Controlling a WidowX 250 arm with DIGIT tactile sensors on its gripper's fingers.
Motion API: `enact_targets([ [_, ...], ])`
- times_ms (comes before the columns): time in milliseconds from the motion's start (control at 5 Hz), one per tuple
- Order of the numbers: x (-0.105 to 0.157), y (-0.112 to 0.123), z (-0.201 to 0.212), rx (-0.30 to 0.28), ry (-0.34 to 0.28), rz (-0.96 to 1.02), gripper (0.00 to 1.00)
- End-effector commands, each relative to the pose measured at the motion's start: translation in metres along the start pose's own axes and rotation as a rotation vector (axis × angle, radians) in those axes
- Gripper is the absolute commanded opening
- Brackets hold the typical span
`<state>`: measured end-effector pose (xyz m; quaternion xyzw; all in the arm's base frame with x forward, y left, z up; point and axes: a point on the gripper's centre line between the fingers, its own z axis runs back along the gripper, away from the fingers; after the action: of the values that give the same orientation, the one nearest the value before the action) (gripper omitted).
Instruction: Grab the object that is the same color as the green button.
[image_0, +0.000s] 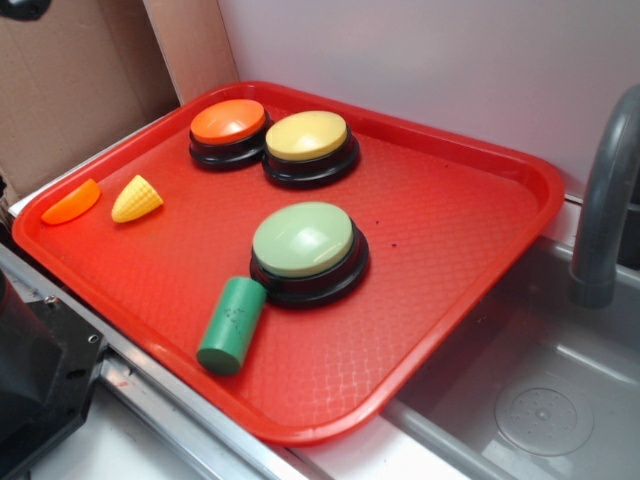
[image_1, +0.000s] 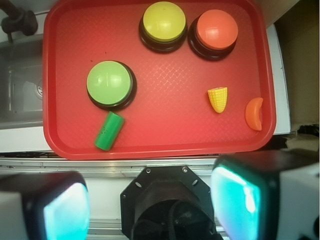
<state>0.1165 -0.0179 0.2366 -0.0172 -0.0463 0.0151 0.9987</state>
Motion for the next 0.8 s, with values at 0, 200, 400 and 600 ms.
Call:
enact_targets([
  [0, 0.000, 0.000, 0.000, 0.000, 0.000, 0.000, 1.00],
  [200, 0.001, -0.009, -0.023, -0.014, -0.014, 0.109, 1.00],
  [400, -0.002, -0.018, -0.049, -0.019, -0.034, 0.223, 1.00],
  [600, -0.003, -0.022, -0.078, -0.036, -0.063, 0.325, 1.00],
])
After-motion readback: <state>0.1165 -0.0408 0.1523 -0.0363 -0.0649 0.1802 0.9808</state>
